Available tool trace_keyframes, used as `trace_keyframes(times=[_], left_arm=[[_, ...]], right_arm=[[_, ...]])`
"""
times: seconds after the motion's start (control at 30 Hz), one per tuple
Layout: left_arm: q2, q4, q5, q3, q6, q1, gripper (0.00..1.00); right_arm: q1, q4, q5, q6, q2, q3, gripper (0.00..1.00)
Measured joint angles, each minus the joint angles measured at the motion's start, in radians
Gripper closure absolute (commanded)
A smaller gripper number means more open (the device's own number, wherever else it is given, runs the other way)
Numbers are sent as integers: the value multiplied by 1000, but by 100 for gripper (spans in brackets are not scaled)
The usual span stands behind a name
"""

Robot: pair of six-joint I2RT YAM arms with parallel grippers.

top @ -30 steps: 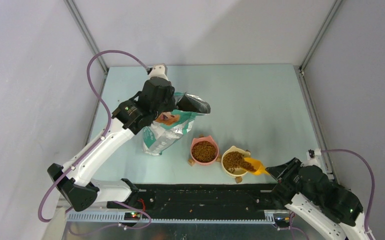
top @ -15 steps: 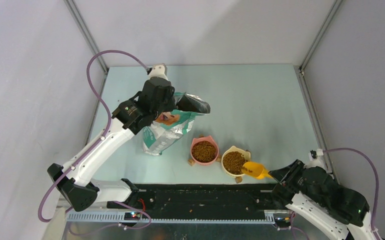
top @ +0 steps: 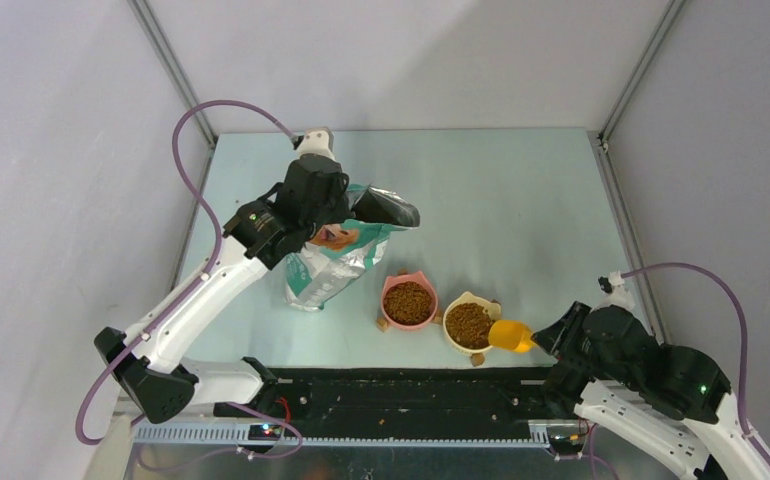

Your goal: Serve the pet food

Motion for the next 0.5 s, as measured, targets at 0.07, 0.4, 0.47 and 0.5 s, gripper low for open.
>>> trace_keyframes(times=[0.07, 0.4, 0.47, 0.5], left_arm=[[0, -1, 0, 0, 0, 0, 100], [-1, -1, -1, 0, 0, 0, 100], [-1, -1, -1, 0, 0, 0, 100], [-1, -1, -1, 0, 0, 0, 100]], right_arm=[[0, 1, -5, -19, 2, 0, 100], [2, -17, 14, -60, 42, 42, 100], [2, -12, 17, -66, 42, 41, 100], [2, -7, 15, -71, 44, 37, 100]])
